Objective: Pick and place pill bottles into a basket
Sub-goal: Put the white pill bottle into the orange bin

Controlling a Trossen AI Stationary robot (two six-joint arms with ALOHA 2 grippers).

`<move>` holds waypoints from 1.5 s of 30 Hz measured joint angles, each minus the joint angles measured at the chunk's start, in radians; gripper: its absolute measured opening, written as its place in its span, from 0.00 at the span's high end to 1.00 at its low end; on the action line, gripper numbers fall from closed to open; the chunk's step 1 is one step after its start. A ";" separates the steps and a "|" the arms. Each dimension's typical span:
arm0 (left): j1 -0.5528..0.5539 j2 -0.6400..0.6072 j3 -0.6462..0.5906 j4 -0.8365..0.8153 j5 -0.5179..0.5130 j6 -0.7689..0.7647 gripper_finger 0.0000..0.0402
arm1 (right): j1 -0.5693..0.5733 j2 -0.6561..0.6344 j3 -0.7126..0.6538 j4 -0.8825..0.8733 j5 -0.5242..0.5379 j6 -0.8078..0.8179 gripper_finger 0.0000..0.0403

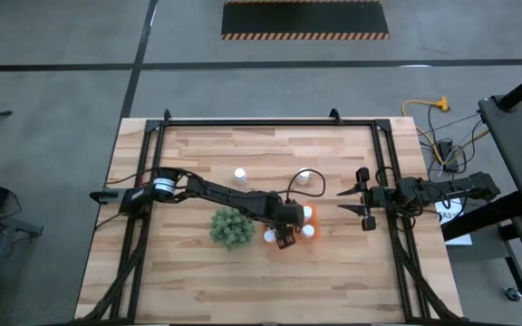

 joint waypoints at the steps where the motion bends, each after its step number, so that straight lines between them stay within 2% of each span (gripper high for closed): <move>1: 0.000 0.000 0.000 -0.003 -0.011 -0.005 0.47 | 0.000 0.000 0.000 0.000 0.000 -0.001 0.65; 6: 0.002 0.000 0.008 -0.012 -0.036 -0.023 0.49 | 0.000 0.000 0.000 0.000 0.000 0.000 0.65; 12: 0.004 0.000 0.016 -0.013 -0.036 -0.024 0.60 | 0.000 0.000 0.000 0.000 0.000 0.000 0.65; 30: 0.004 -0.002 0.105 -0.058 -0.036 -0.022 0.60 | 0.000 0.000 0.000 0.000 0.000 -0.001 0.65; 37: -0.008 -0.015 0.126 -0.072 -0.066 0.027 0.60 | 0.000 0.000 0.000 0.000 0.000 0.000 0.65; 42: -0.021 -0.045 0.124 -0.064 -0.129 0.045 0.60 | 0.000 0.000 0.000 0.000 0.000 -0.001 0.65; 45: -0.040 -0.068 0.123 -0.053 -0.230 0.057 0.60 | 0.000 0.000 0.000 0.000 0.000 0.001 0.65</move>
